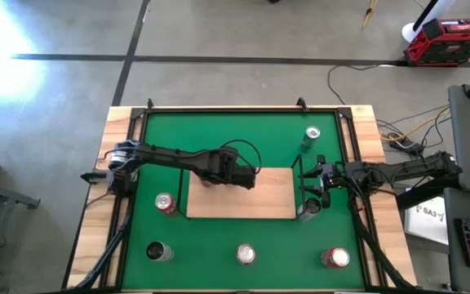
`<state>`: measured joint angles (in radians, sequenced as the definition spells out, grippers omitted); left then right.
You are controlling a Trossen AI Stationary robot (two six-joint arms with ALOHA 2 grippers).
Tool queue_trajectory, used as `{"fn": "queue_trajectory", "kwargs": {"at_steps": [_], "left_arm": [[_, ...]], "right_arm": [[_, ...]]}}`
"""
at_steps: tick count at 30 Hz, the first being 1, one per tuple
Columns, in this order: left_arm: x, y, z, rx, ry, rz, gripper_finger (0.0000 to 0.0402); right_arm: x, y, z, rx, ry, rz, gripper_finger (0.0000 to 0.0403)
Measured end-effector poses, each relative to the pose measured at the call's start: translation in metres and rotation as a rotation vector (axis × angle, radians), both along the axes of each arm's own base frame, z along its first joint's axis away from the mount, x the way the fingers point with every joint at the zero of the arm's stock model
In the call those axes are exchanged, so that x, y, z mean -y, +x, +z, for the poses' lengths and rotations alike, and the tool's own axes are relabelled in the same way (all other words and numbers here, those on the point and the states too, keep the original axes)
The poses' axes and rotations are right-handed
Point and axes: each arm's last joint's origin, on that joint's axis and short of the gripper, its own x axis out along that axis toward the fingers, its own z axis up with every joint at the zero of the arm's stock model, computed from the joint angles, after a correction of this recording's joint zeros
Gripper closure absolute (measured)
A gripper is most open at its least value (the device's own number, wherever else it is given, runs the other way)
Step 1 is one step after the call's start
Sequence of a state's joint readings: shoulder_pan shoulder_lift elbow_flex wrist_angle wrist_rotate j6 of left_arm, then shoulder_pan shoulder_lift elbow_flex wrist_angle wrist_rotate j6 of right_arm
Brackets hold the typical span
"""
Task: Place canned beverage on shelf
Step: Put the left blue soda can on the shelf
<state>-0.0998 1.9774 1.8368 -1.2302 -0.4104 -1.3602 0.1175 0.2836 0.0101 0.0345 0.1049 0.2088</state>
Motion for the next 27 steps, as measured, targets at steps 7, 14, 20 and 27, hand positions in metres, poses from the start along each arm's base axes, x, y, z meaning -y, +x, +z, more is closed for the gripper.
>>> {"fn": "queue_trajectory", "kwargs": {"at_steps": [7,14,20,27], "left_arm": [[0.0,0.001,0.022,0.121,-0.055,0.187,0.0003],[0.0,-0.001,0.016,0.181,-0.117,0.413,0.0004],[-0.003,-0.001,0.012,0.188,-0.149,0.482,0.0004],[-0.01,0.001,0.008,0.179,-0.164,0.517,0.0008]], "right_arm": [[0.0,0.0,0.0,0.0,0.0,0.0,0.0207],[0.0,0.0,0.0,0.0,0.0,0.0,0.0207],[0.0,0.0,0.0,0.0,0.0,0.0,0.0207],[0.0,0.0,0.0,0.0,0.0,0.0,0.0207]]}}
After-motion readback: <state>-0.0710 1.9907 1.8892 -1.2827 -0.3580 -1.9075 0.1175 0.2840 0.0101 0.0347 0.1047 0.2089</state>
